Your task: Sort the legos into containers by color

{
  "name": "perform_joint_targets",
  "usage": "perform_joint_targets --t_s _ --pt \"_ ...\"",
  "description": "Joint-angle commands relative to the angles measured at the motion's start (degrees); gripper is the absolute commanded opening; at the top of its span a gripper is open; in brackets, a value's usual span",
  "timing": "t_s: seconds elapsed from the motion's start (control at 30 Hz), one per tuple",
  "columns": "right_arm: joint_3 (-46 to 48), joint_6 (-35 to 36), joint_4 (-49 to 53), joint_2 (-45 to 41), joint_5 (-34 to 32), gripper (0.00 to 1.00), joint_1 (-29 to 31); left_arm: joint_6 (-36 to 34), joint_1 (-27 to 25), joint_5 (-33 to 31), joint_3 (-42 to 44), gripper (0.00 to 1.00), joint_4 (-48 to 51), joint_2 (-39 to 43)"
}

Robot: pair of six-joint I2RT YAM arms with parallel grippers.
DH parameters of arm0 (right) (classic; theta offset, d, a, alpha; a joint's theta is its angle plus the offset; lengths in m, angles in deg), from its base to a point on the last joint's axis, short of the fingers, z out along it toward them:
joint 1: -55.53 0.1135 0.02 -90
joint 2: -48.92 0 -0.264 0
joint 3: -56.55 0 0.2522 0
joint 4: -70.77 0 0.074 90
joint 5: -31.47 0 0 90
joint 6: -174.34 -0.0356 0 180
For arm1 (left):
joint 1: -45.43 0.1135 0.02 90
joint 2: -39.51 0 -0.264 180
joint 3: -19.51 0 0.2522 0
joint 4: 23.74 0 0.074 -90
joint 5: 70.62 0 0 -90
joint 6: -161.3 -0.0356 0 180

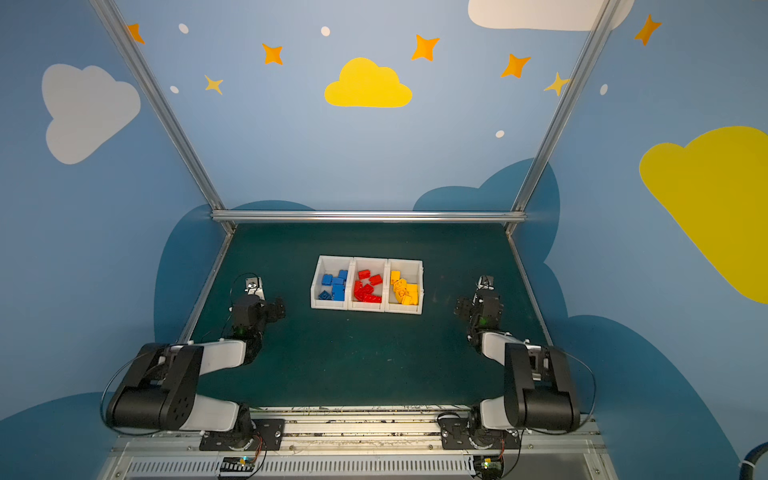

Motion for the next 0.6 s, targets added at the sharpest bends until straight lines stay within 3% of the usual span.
perform_joint_targets --t_s 0.0,0.07,0.57 --pt "-3.3 -0.1 1.4 -1.3 6.5 0.95 0.1 -0.8 0.8 5.0 -0.7 1.0 -8.7 -3.4" --pt "-3.0 0.5 0.2 -1.0 6.7 0.95 0.1 -1.6 1.7 7.4 -2.4 1.0 -2.5 -1.7" --pt "-3.9 0.2 1.6 -0.7 4.9 0.97 0.9 -1.1 2.3 8.5 -2.1 1.0 -3.4 -1.7"
